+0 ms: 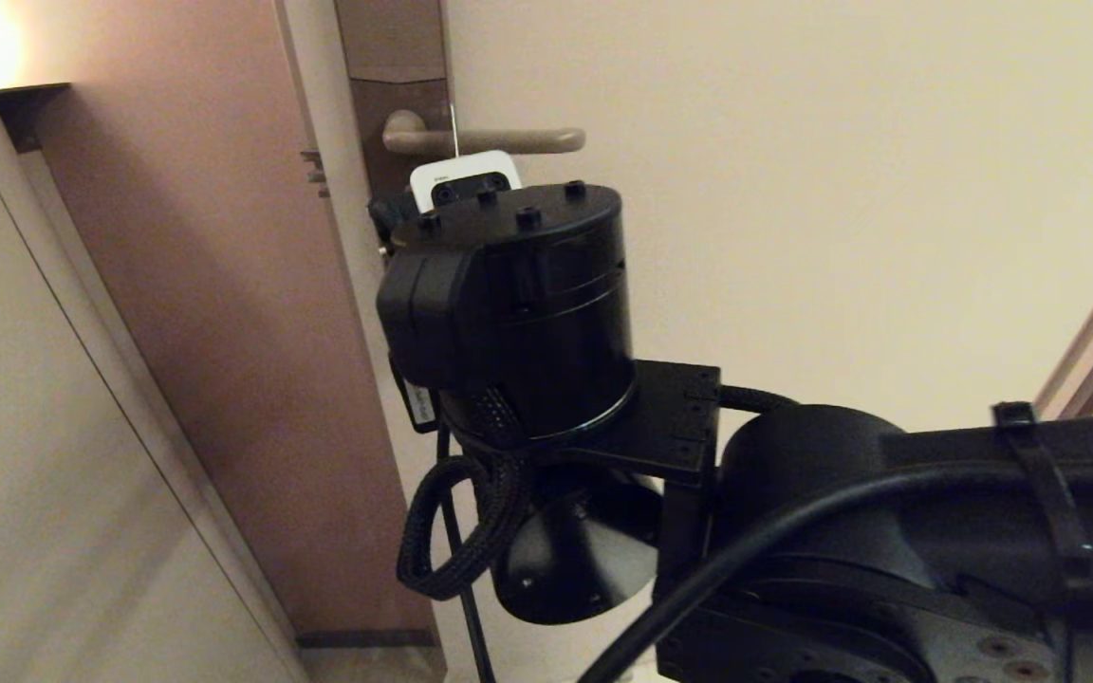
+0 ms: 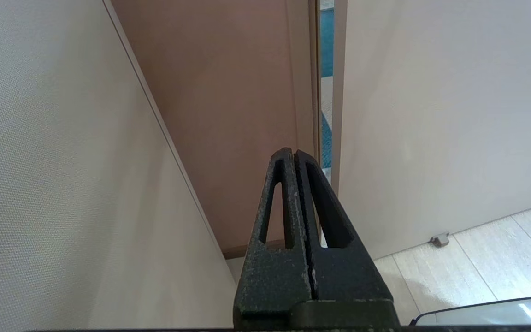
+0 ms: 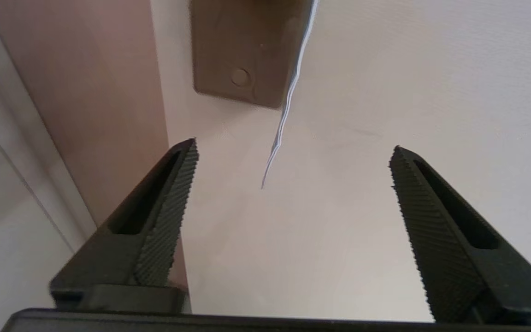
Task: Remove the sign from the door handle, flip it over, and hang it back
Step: Hang the sign back with the other side facing out
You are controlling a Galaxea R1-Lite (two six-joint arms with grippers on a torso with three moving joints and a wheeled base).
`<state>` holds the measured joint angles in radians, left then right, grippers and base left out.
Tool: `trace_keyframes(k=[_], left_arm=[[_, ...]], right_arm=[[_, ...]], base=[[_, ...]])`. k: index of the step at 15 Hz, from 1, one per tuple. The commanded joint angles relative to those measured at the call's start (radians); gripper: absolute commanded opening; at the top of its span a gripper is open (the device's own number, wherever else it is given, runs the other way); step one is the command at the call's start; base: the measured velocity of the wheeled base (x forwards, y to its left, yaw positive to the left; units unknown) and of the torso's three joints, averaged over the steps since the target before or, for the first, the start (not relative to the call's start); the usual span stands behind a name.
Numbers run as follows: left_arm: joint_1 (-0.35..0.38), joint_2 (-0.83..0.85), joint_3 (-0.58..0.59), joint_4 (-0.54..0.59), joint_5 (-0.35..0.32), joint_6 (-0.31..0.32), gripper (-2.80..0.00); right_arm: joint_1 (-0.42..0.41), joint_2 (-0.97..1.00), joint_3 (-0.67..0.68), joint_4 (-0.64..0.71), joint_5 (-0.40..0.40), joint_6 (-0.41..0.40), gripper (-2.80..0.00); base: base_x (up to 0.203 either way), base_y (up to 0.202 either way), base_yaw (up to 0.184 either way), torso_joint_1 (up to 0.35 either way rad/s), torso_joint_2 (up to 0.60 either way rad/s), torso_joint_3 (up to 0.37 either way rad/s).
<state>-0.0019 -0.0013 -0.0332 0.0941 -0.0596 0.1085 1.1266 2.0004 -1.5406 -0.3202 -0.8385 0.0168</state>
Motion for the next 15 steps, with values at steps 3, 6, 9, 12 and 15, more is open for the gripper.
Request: trace_keyframes(k=[3, 6, 9, 12, 15], left_arm=[[0.0, 0.001, -0.001, 0.001, 0.0, 0.0, -2.8], [0.0, 0.001, 0.0, 0.001, 0.0, 0.0, -2.8], [0.0, 0.001, -0.001, 0.001, 0.0, 0.0, -2.8], [0.0, 0.001, -0.001, 0.001, 0.0, 0.0, -2.8], [0.0, 0.001, -0.001, 0.001, 0.0, 0.0, -2.8]], right_arm=[[0.001, -0.126, 0.128, -0.003, 0.001, -0.001, 0.0], [0.001, -0.15, 0.152, -0.008, 0.001, -0.001, 0.0], [0.002, -0.153, 0.166, -0.037, 0.001, 0.0, -2.8], [0.002, -0.149, 0.165, -0.04, 0.001, -0.008, -2.8], [0.001, -0.121, 0.142, -0.044, 0.002, -0.012, -2.8]], base=[[0.0, 0.0, 0.0, 0.0, 0.0, 0.0], [0.0, 0.0, 0.0, 0.0, 0.0, 0.0], [0.0, 0.0, 0.0, 0.0, 0.0, 0.0], [0.0, 0.0, 0.0, 0.0, 0.0, 0.0], [0.0, 0.0, 0.0, 0.0, 0.0, 0.0]])
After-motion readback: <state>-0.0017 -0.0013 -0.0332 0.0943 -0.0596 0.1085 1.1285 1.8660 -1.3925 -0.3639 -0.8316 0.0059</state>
